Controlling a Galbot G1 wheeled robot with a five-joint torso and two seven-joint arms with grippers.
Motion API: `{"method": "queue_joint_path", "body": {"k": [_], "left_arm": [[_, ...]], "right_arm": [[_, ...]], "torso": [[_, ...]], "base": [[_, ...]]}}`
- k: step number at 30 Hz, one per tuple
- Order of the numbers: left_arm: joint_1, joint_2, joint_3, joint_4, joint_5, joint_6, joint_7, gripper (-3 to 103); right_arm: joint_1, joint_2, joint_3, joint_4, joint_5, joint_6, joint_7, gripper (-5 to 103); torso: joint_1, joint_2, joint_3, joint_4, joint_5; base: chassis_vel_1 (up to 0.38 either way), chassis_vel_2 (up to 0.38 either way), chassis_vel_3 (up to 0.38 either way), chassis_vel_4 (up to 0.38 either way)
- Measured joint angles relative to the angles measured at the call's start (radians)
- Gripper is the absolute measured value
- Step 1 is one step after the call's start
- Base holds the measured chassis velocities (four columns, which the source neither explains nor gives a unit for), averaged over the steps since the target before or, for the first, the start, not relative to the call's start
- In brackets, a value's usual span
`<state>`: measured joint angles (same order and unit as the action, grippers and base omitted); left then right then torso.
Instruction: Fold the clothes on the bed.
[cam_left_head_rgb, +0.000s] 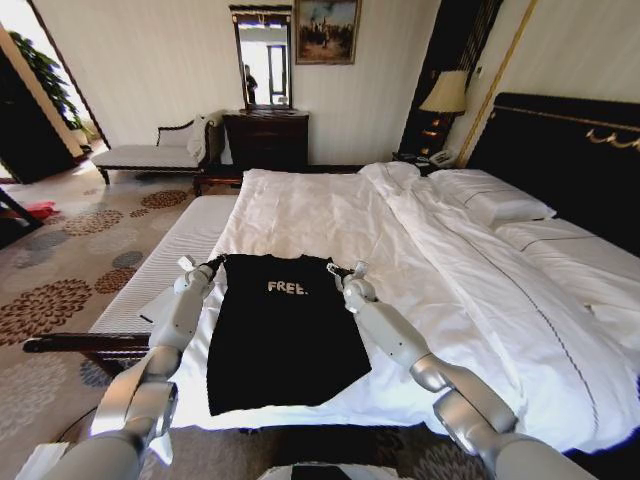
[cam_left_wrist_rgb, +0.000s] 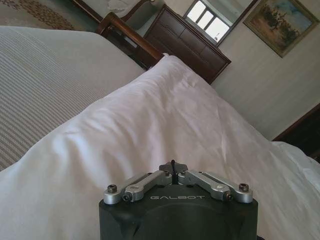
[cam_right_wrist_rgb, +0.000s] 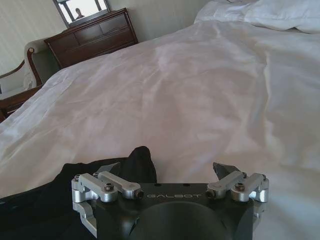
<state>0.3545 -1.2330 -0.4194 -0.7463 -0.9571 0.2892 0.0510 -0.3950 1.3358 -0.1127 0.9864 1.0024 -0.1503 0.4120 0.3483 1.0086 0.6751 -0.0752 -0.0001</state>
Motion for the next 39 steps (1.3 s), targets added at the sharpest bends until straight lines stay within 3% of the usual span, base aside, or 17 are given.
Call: {"method": "queue_joint_path", "body": {"k": [13, 23, 39], "left_arm": [[0.031, -0.007, -0.008, -0.026, 0.005, -0.006, 0.000, 0], [0.013, -0.012, 0.010, -0.036, 0.000, -0.007, -0.002, 0], [0.006, -0.014, 0.034, -0.049, -0.003, -0.007, -0.004, 0]], "right_arm": [[0.102, 0.066, 0.017, -0.222, -0.062, 0.036, -0.105, 100], [0.123, 0.079, 0.096, -0.277, 0.034, 0.008, -0.140, 100], [0.116, 0.093, 0.091, -0.305, 0.030, -0.007, -0.204, 100]], "torso": [[0.000, 0.000, 0.000, -0.0002, 0.0000], [0.000, 0.000, 0.000, -0.0003, 0.0002], [0.000, 0.000, 0.000, 0.0001, 0.0001]], "base": [[0.000, 0.000, 0.000, 0.000], [0.000, 0.000, 0.000, 0.000], [0.000, 0.000, 0.000, 0.000]]}}
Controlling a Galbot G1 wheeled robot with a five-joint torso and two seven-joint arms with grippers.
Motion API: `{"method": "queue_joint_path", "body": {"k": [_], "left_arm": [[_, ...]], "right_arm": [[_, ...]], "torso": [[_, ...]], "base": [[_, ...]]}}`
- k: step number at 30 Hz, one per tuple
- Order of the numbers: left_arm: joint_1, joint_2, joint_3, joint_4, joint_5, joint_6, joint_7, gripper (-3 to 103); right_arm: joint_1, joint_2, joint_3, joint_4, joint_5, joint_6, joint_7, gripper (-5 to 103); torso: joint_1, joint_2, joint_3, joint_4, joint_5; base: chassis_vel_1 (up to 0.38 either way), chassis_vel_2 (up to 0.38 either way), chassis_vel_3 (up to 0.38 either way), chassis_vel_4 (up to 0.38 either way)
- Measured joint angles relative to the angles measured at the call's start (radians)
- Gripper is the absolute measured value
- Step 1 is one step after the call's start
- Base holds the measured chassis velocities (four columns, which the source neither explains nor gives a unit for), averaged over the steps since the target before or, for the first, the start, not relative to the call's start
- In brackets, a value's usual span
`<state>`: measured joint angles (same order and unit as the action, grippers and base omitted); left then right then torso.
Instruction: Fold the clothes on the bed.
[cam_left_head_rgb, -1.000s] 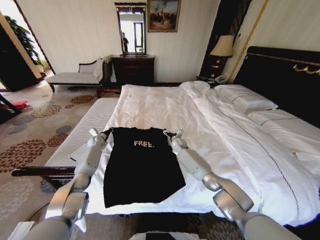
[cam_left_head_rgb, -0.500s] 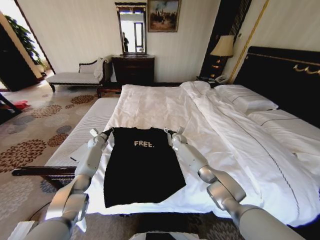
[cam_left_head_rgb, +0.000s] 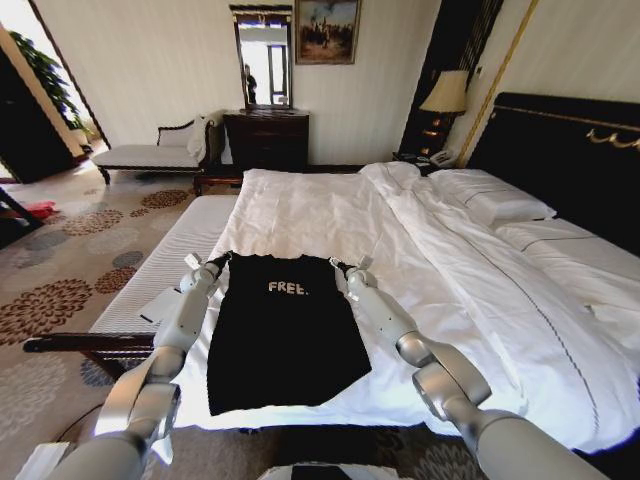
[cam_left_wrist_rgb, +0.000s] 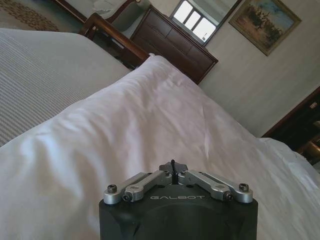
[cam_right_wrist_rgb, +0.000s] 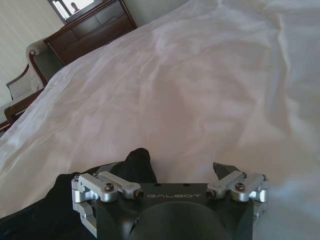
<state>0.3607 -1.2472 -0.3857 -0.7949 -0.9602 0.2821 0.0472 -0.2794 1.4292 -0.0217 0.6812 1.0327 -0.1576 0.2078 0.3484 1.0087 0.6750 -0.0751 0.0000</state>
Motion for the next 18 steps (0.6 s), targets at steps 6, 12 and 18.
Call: {"method": "queue_joint_path", "body": {"k": [6, 12, 18], "left_arm": [[0.002, 0.001, 0.010, -0.007, -0.002, 0.000, -0.001, 0], [0.002, 0.005, 0.013, -0.007, -0.002, -0.001, -0.001, 0], [0.000, 0.006, 0.015, -0.007, -0.003, -0.002, -0.002, 0]], "right_arm": [[0.001, 0.005, -0.011, -0.009, -0.009, 0.000, -0.024, 94], [0.002, 0.005, -0.015, -0.017, -0.022, 0.004, -0.045, 78], [0.001, 0.004, -0.016, -0.022, -0.039, 0.021, -0.073, 56]], "torso": [[0.000, 0.000, 0.000, -0.0001, 0.0000], [0.000, 0.000, 0.000, -0.0003, 0.0000], [0.000, 0.000, 0.000, -0.0002, 0.0000]], "base": [[0.000, 0.000, 0.000, 0.000], [0.000, 0.000, 0.000, 0.000], [0.000, 0.000, 0.000, 0.000]]}}
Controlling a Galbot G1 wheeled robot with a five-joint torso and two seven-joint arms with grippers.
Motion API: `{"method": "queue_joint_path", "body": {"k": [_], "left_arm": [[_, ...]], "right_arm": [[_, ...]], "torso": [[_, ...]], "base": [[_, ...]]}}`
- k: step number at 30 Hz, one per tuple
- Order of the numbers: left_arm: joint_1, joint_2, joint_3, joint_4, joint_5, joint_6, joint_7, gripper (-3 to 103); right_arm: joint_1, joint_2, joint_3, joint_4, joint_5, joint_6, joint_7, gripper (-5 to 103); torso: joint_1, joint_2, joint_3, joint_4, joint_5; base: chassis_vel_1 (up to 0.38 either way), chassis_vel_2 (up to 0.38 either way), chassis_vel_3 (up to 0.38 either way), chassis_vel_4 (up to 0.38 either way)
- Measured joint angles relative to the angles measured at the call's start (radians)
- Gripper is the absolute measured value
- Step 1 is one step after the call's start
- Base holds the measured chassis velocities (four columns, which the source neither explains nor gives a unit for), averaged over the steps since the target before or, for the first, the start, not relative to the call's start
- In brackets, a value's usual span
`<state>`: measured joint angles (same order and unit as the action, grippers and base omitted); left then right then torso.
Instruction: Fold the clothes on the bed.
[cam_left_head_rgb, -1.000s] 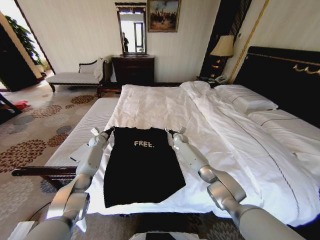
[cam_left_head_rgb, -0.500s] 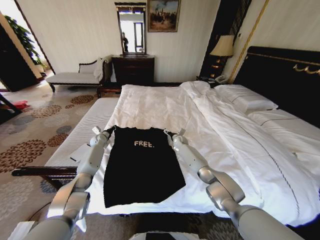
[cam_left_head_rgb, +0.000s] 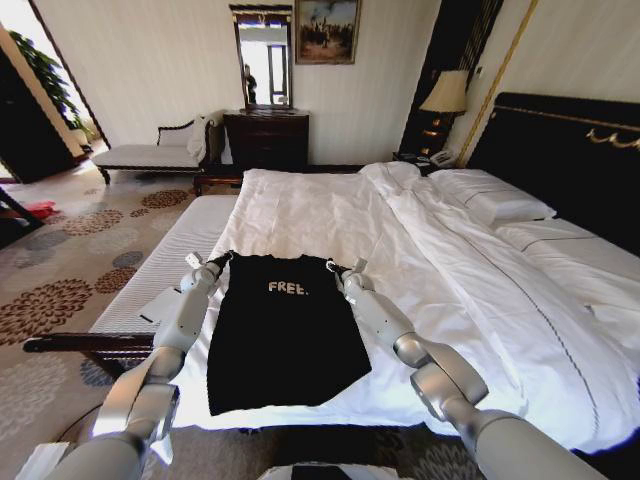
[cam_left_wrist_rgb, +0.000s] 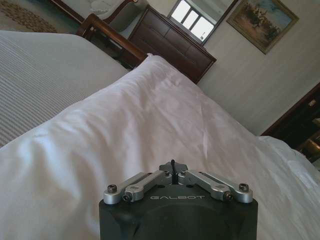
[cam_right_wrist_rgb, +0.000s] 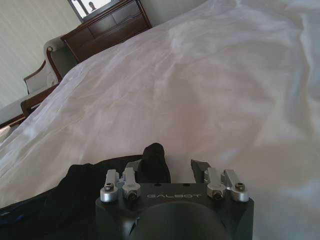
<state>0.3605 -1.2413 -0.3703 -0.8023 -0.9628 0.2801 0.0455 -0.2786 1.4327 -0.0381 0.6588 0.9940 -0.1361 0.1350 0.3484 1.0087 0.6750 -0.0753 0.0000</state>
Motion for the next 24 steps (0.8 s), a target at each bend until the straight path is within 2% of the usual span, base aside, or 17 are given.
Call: {"method": "queue_joint_path", "body": {"k": [1, 2, 5, 8, 10, 14, 21, 24], "left_arm": [[-0.001, -0.001, 0.000, 0.000, 0.000, 0.000, 0.000, 0], [-0.002, -0.002, 0.001, 0.000, 0.000, -0.001, 0.000, 0], [-0.003, -0.005, 0.003, 0.000, 0.000, -0.001, 0.000, 0], [-0.005, -0.005, 0.003, 0.000, 0.000, -0.002, 0.000, 0], [-0.005, -0.005, 0.003, 0.001, 0.000, -0.002, 0.000, 0], [-0.006, -0.002, 0.003, 0.002, 0.001, -0.003, 0.000, 0], [-0.006, 0.001, 0.003, 0.004, 0.003, -0.004, 0.000, 0], [-0.010, 0.008, 0.002, 0.005, 0.002, -0.008, 0.000, 0]], "right_arm": [[0.000, 0.000, 0.000, -0.001, -0.002, 0.002, -0.003, 56], [0.000, 0.000, 0.000, -0.003, -0.006, 0.007, -0.009, 45], [-0.001, 0.001, 0.000, -0.006, -0.010, 0.014, -0.017, 40], [-0.002, 0.002, 0.002, -0.006, -0.013, 0.022, -0.028, 24], [-0.003, 0.003, 0.002, -0.006, -0.013, 0.023, -0.031, 24], [-0.005, 0.004, -0.003, 0.004, -0.011, 0.025, -0.040, 3], [-0.007, 0.005, -0.006, 0.020, -0.007, 0.037, -0.055, 0], [-0.002, 0.000, -0.008, 0.038, -0.006, 0.075, -0.078, 0]], "torso": [[0.000, 0.000, 0.000, 0.0000, 0.0000], [0.000, 0.000, 0.000, 0.0001, 0.0000], [0.000, 0.000, 0.000, 0.0000, 0.0000], [0.000, 0.000, 0.000, 0.0000, 0.0000], [0.000, 0.000, 0.000, 0.0001, 0.0000], [0.000, 0.000, 0.000, 0.0001, 0.0000], [0.000, 0.000, 0.000, 0.0000, 0.0000], [0.000, 0.000, 0.000, 0.0001, 0.0000]], "base": [[0.000, 0.000, 0.000, 0.000], [0.000, 0.000, 0.000, 0.000], [0.000, 0.000, 0.000, 0.000], [0.000, 0.000, 0.000, 0.000], [0.000, 0.000, 0.000, 0.000], [0.000, 0.000, 0.000, 0.000], [0.000, 0.000, 0.000, 0.000], [0.000, 0.000, 0.000, 0.000]]}}
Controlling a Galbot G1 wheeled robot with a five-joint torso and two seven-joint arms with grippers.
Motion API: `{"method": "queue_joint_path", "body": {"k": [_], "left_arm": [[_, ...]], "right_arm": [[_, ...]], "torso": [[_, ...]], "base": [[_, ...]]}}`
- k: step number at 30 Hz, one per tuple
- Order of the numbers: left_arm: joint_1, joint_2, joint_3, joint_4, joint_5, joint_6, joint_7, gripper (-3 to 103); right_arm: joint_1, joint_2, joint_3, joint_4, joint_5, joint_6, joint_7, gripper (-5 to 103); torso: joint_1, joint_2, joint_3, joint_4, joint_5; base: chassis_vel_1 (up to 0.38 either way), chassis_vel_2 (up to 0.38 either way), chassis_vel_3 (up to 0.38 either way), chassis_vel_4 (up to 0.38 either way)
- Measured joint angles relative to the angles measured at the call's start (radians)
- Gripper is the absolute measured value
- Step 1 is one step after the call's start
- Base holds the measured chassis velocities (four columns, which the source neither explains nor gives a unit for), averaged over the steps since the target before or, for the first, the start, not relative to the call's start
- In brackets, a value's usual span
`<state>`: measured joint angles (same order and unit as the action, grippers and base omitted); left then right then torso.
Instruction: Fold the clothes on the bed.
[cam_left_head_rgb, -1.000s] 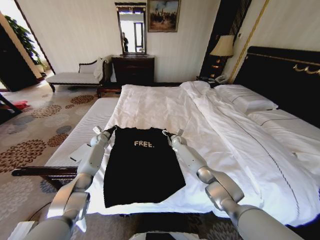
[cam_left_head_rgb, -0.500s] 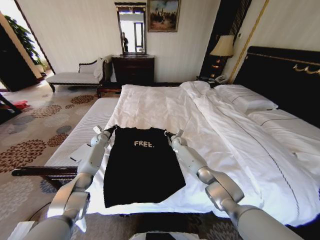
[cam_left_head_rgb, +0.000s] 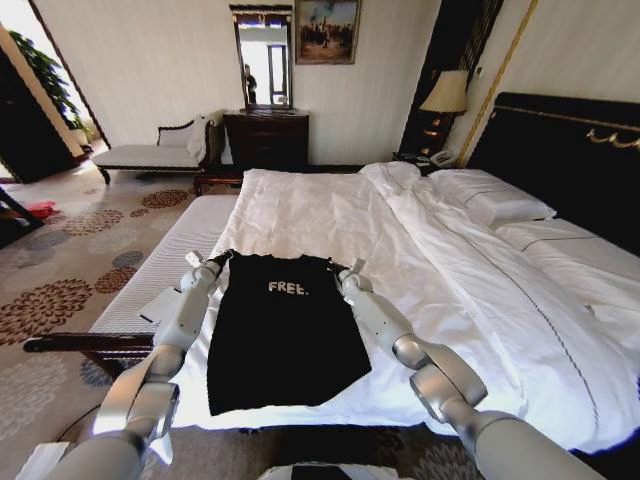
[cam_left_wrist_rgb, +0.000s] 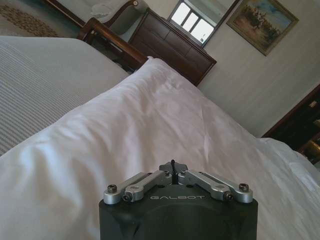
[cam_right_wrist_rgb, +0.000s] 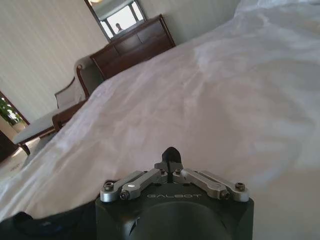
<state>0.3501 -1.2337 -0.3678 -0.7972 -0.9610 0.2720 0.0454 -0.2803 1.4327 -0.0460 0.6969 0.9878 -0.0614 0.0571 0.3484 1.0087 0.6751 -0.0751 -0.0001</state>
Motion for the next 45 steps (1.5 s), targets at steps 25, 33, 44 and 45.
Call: {"method": "queue_joint_path", "body": {"k": [25, 33, 44, 45], "left_arm": [[-0.040, 0.110, -0.004, -0.129, -0.162, 0.003, -0.019, 0], [0.222, 0.196, -0.036, -0.391, -0.222, 0.006, -0.045, 0], [0.596, 0.364, -0.119, -0.786, -0.298, -0.003, -0.066, 0], [0.636, 0.387, -0.128, -0.820, -0.302, -0.004, -0.074, 0]], "right_arm": [[0.075, -0.078, -0.035, 0.165, 0.098, 0.109, -0.006, 0], [-0.040, -0.161, -0.089, 0.333, 0.125, 0.057, 0.115, 0], [-0.215, -0.405, -0.109, 0.688, 0.263, 0.013, 0.271, 0], [-0.249, -0.438, -0.109, 0.744, 0.267, 0.004, 0.293, 0]], "torso": [[0.000, 0.000, 0.000, -0.0001, 0.0001], [0.000, 0.000, 0.000, 0.0000, -0.0003], [0.000, 0.000, 0.000, -0.0004, 0.0004], [0.000, 0.000, 0.000, -0.0004, 0.0001]], "base": [[0.000, 0.000, 0.000, 0.000], [0.000, 0.000, 0.000, 0.000], [0.000, 0.000, 0.000, 0.000], [0.000, 0.000, 0.000, 0.000]]}}
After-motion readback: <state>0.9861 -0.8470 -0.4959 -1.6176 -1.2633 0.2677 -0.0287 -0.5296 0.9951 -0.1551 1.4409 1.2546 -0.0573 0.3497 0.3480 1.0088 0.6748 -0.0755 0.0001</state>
